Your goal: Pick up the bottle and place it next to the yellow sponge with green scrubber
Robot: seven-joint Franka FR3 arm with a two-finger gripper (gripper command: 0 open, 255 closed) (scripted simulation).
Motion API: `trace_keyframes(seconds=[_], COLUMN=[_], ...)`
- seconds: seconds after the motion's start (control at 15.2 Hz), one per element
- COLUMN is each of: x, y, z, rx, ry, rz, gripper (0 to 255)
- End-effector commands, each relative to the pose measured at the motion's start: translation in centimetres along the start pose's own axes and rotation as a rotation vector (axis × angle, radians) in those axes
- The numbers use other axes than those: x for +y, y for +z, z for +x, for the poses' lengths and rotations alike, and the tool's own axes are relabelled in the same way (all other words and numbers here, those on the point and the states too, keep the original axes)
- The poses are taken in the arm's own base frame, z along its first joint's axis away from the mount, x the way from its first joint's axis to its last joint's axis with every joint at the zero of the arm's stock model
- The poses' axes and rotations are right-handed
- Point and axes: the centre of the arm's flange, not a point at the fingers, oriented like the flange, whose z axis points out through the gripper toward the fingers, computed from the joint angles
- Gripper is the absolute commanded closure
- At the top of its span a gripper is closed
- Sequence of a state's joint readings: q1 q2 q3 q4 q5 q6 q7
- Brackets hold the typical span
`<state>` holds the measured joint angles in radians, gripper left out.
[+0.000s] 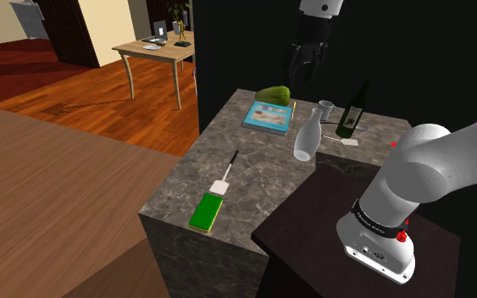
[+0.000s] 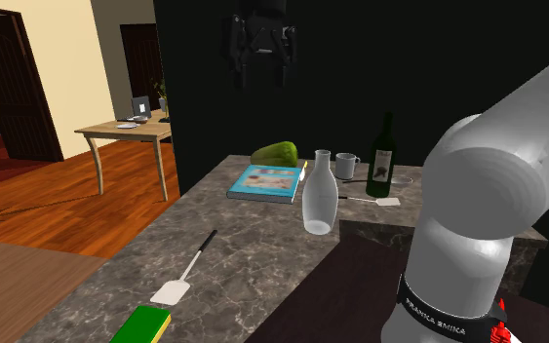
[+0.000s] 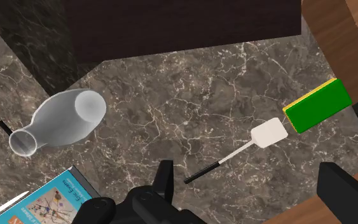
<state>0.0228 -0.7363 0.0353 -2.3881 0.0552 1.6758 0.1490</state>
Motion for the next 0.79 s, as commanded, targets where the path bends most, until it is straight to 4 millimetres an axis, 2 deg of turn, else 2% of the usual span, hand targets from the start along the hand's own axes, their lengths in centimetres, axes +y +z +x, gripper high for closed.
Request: trace_keyframes(seconds=[0.0,0.73], x=[0.0,12.1], y=[0.0,7.7], z=[0.0,0.4], rx=[0.0,0.043], ry=[0.0,-0.008], rz=[0.0,-0.014], gripper=[0,0])
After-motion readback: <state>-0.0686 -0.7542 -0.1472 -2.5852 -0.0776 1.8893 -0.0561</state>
